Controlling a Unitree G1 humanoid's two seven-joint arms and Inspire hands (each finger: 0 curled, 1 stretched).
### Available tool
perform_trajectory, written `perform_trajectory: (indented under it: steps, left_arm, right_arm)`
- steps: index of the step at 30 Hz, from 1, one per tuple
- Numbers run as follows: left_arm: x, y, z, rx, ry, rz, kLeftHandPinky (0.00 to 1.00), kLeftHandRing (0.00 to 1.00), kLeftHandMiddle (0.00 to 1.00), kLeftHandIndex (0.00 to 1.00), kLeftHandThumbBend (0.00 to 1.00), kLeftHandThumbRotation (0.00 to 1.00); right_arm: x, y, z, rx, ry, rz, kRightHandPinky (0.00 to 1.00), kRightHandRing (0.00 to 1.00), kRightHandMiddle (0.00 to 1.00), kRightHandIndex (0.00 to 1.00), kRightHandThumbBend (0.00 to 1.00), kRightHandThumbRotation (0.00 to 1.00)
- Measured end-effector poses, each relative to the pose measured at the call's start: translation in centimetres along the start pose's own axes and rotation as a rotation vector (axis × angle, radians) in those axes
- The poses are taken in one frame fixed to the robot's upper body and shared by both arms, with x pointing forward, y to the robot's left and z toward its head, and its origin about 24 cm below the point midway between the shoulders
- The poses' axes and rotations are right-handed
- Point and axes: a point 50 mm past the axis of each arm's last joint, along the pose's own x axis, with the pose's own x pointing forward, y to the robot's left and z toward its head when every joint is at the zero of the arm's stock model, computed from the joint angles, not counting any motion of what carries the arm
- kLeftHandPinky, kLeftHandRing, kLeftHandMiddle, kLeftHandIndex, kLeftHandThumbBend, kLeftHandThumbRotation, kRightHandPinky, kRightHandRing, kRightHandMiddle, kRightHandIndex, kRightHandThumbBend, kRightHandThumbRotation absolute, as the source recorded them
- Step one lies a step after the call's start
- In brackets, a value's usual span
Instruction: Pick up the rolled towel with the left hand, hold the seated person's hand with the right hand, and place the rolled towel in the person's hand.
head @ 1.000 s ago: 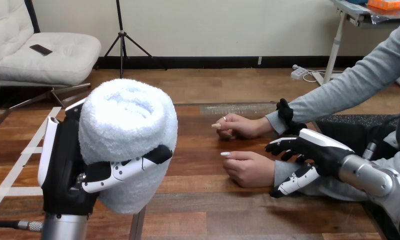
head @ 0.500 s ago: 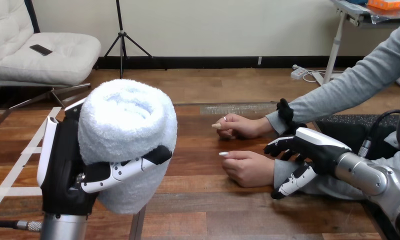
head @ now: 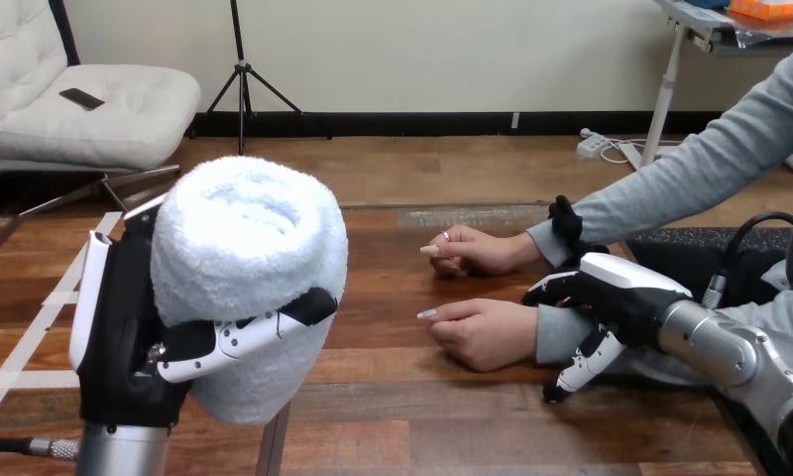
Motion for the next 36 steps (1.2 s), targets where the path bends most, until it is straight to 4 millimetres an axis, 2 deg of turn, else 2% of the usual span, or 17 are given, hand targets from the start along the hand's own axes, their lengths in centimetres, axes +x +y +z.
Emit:
perform_trajectory:
  steps: [16, 28, 36]
  left_arm:
    - [-0.01, 0.0, -0.05, -0.001, 0.006, 0.004, 0.2, 0.26, 0.31, 0.36, 0.59, 0.0]
    - [-0.01, 0.03, -0.05, 0.001, 0.006, 0.004, 0.21, 0.26, 0.32, 0.36, 0.58, 0.0]
    - [-0.02, 0.04, -0.04, 0.002, 0.006, 0.004, 0.21, 0.26, 0.32, 0.36, 0.58, 0.0]
  right_arm:
    - [0.19, 0.14, 0.18, -0.042, 0.006, -0.009, 0.66, 0.75, 0.74, 0.73, 0.9, 0.08]
    - [0.35, -0.04, 0.35, -0.09, 0.009, -0.013, 0.57, 0.65, 0.66, 0.66, 0.85, 0.14]
    - [0.41, -0.02, 0.47, -0.114, 0.006, -0.017, 0.49, 0.55, 0.6, 0.62, 0.76, 0.21]
